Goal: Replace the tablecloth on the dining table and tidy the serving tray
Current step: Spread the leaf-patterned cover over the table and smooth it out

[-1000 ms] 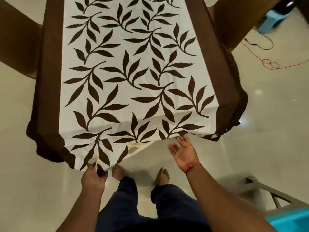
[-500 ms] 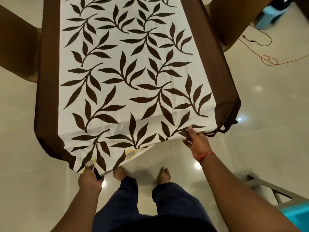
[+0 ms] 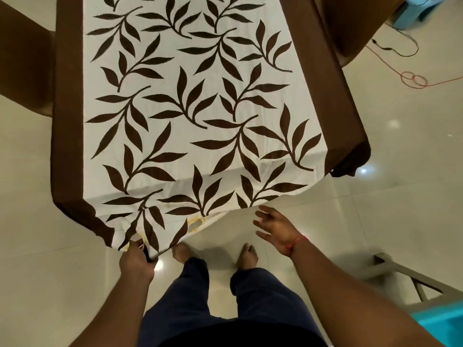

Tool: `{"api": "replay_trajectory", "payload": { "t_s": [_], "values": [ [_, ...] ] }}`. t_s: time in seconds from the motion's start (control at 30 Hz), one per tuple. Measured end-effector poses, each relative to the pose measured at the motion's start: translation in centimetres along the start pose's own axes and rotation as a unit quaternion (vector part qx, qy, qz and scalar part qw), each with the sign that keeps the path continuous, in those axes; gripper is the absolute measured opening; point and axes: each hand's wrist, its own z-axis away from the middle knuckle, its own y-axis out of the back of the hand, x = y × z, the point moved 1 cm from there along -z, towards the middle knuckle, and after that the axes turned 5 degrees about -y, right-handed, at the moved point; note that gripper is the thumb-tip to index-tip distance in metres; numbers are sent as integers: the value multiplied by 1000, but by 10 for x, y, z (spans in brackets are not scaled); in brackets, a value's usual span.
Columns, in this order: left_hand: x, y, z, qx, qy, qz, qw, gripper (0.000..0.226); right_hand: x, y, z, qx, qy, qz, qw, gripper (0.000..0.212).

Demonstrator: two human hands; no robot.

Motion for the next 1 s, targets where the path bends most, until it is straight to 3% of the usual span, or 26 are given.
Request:
{"api": "replay_trajectory", "payload": {
  "t_s": [0.17,0.27,0.37,0.47,0.63,0.73,0.83,0.9,0.97,1.0],
  "values": [
    [2,7,0,8,-1,-20,1000,43,-29,-60,-13,-116,31,-209,970,43],
    [5,10,-3,11,3,-21,1000,41,-40,-73,-9,-128,33,-263,956,52],
    [8,9,-4,9,10,-13,1000,42,-34,-65,-6,-112,37,-274,954,44],
    [7,7,-9,14,20,-12,1000,42,-25,-52,-2,-162,42,-277,946,47],
    [5,1,-17,-14,42,30,999,43,-19,-45,4,-202,20,-244,948,75],
    [-1,-5,-16,-36,65,41,996,48,-18,-46,4,-187,25,-212,959,54],
    [-13,-20,-2,6,80,-56,995,45,-17,-49,6,-154,42,-200,967,28],
    [-30,-40,17,-30,67,-154,985,35,-16,-51,6,-124,54,-192,972,27],
    [-47,-63,44,-125,-67,-312,939,29,-14,-52,8,-86,61,-183,977,26],
    [-51,-74,62,-177,-185,-412,875,22,-12,-51,8,-64,61,-176,980,25]
  ]
}}
